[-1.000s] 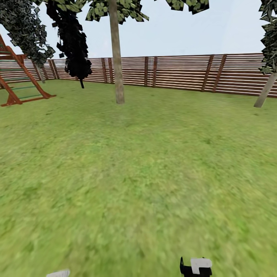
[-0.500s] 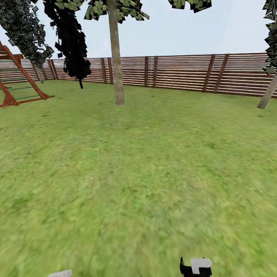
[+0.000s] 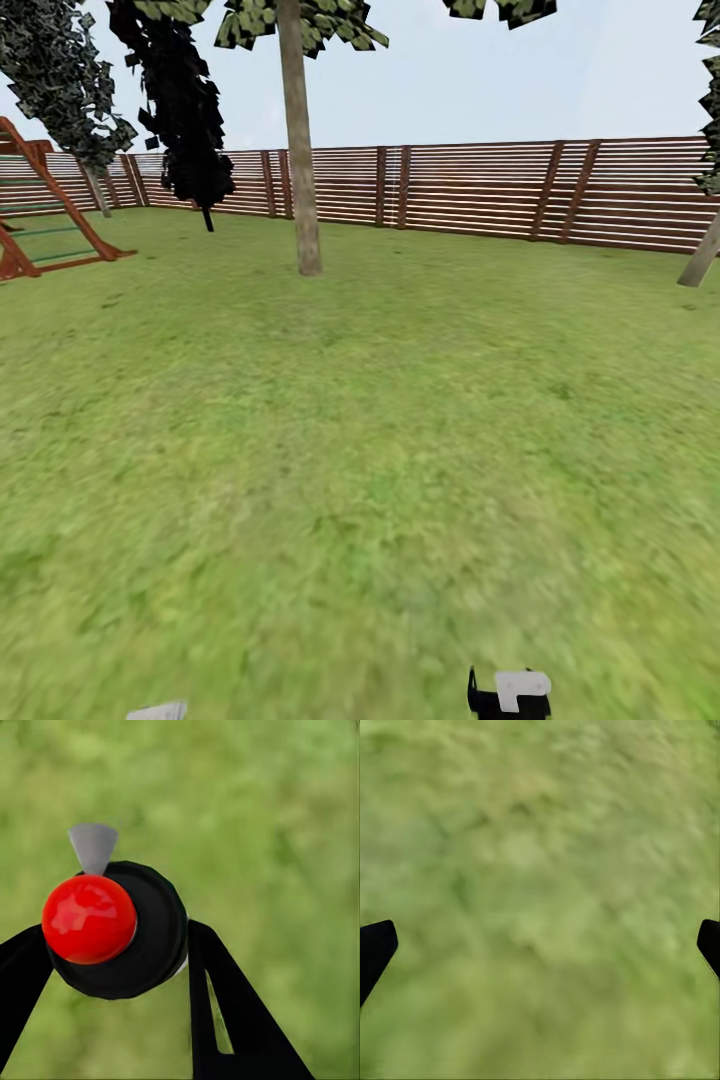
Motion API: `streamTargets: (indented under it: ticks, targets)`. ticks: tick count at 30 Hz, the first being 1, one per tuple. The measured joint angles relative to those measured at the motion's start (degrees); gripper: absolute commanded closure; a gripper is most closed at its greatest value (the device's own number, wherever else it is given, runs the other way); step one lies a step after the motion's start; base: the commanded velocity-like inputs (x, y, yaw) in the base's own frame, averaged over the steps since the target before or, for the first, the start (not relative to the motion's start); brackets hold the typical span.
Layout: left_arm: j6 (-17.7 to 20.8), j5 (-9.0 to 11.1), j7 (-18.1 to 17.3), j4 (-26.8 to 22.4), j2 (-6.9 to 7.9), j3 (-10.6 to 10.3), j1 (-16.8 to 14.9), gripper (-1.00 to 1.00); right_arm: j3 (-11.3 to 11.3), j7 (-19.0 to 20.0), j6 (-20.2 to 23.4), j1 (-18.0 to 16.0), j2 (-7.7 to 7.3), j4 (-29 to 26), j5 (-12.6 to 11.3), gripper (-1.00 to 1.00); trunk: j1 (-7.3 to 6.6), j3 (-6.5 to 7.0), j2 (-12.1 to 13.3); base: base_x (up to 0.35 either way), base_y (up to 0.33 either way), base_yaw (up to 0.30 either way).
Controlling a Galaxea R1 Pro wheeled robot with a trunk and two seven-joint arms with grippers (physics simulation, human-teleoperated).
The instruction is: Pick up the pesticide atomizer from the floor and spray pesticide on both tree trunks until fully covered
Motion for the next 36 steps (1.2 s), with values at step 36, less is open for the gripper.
streamTargets:
  ticks: [36]
  targets:
    - [0.0, 0.4, -0.1, -0.1, 0.17, 0.0, 0.0, 1.00, 0.0, 0.0, 0.0, 0.0, 0.00, 0.0, 0.0, -1.00, 0.00, 0.00, 0.0, 0.339, 0.000, 0.000]
